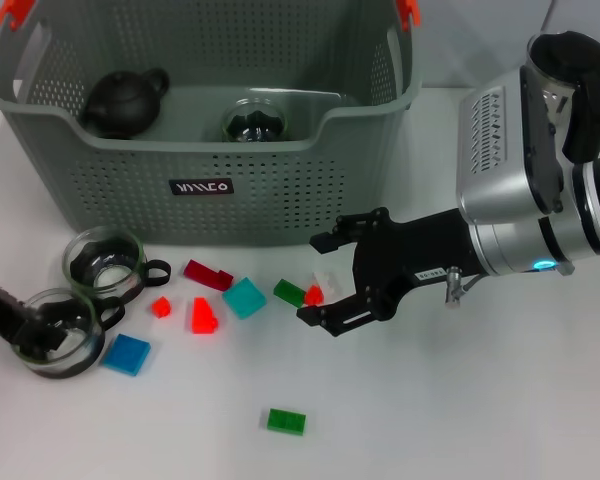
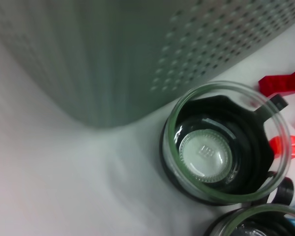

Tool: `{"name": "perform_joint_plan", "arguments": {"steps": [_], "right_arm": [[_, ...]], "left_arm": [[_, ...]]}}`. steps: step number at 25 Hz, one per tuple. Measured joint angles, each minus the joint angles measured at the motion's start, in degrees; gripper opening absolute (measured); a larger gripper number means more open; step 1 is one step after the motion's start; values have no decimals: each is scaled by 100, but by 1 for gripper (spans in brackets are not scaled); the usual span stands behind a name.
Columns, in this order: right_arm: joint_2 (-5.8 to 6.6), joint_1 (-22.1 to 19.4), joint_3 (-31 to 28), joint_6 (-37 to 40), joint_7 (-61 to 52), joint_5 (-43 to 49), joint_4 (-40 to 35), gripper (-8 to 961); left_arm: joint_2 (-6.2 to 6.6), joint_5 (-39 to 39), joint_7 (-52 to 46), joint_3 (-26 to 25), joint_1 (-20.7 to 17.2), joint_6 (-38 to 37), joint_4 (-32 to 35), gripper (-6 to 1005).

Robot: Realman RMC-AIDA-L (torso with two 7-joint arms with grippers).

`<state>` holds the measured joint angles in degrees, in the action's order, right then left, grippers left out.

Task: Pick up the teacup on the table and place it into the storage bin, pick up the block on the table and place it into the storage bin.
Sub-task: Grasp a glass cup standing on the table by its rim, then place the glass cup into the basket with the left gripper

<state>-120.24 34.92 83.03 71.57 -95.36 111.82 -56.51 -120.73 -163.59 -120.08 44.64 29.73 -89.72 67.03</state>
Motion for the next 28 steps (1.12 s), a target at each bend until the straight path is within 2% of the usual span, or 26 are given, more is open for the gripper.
{"name": "perform_joint_plan", "arguments": {"steps": [3,13,19,28], "right_arm": [[0,-2,-24,0,0,-2,0,931],[8,-13,-77,4,0,-3,-11,931],[9,-6,-119,20,0,-3,-17,931],[9,-3,-120,25,0,-2,-20,930]], "left_arm": [[114,4,-92,-23,95,1,-228,713],[122,29,-67,5,128,-17,-189,259],[128,33,-49,14,134,-24,-171,42],[266,51,-52,-78,147,-165,-54,43]]}}
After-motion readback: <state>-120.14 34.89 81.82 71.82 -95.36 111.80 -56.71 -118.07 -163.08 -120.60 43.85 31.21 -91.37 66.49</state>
